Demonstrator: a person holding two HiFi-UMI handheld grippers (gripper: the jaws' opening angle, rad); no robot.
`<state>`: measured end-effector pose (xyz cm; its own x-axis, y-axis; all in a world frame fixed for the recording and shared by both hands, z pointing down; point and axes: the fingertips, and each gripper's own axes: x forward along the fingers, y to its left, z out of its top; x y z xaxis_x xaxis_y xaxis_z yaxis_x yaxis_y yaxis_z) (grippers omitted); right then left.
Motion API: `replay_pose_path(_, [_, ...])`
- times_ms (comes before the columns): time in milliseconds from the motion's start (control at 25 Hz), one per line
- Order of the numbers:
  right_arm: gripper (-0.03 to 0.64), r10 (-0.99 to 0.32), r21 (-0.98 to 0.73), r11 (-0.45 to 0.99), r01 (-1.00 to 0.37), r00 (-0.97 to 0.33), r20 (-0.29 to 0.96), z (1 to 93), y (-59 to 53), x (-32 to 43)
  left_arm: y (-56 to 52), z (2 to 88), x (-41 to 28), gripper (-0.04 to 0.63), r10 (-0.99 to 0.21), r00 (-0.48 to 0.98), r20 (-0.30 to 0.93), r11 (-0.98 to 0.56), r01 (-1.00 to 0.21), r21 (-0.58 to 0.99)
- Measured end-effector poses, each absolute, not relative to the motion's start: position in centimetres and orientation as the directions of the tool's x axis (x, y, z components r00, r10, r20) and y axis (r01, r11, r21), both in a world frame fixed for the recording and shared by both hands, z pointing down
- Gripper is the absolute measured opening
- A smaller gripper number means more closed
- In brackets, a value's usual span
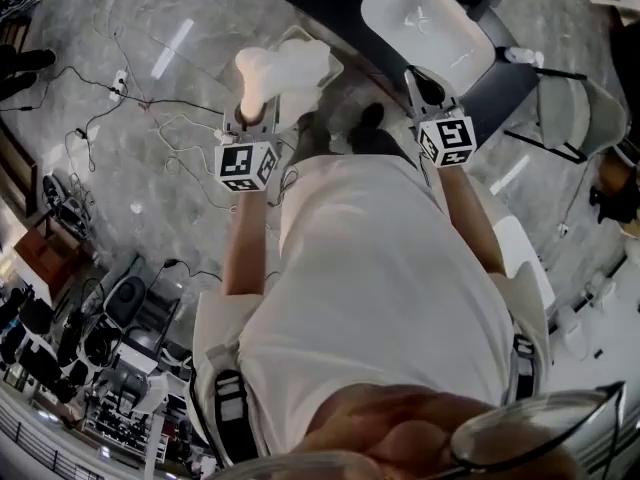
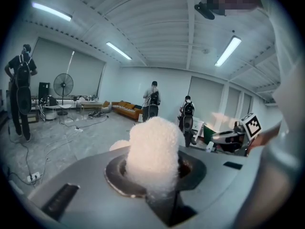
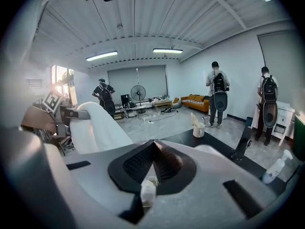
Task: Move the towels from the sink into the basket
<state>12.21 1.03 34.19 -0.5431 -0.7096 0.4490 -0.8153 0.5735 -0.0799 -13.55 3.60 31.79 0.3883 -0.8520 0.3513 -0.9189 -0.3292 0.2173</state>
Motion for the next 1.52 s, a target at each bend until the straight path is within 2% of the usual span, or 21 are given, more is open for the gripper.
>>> replay_pose_path(240, [-0.003, -0.603, -0.108, 0.622, -0.776, -0.563, 0.565, 42.5, 3.1, 9.3, 2.4, 42.6, -13.9, 0.092, -0.804, 0.399, 0.441, -0.327, -0.916, 0.231])
replay_pose_path(520, [-0.003, -0.493, -0.169, 0.647, -0.744, -0.577, 0.651, 54.6, 3.7, 4.1, 1.0, 59.6, -14.8, 0.095, -0.730, 0.431, 0.531, -0.301, -0.900, 0.316])
replay_pose_path(880, [-0.003, -0.392, -0.258, 0.628, -0.734, -0.585, 0.710, 72.4, 4.2, -0.4, -3.8, 81.6, -15.4, 0.100, -0.696, 0.412, 0.588, -0.226, -0.903, 0.365])
replay_pose_path(1160, [-0.003, -0.321, -0.303, 0.614, -0.729, -0.581, 0.748, 85.6, 3.6, -2.0, -4.4, 101.2, -15.1, 0.141, -0.595, 0.389, 0.703, -0.197, -0.919, 0.342])
replay_pose_path(1240, [-0.003, -0.313, -0.305, 0.613, -0.729, -0.578, 0.754, 88.3, 3.4, -2.1, -3.8, 105.9, -15.0, 0.191, -0.562, 0.372, 0.739, -0.184, -0.927, 0.327])
replay_pose_path(1360, [-0.003, -0.298, -0.301, 0.623, -0.722, -0.575, 0.762, 91.8, 2.8, -1.9, -2.4, 111.6, -14.3, 0.323, -0.499, 0.369, 0.784, -0.146, -0.928, 0.343])
replay_pose_path(1520, [-0.003, -0.270, -0.304, 0.639, -0.706, -0.576, 0.771, 94.5, 2.2, -1.6, -0.3, 114.8, -14.5, 0.385, -0.461, 0.331, 0.823, -0.081, -0.940, 0.333])
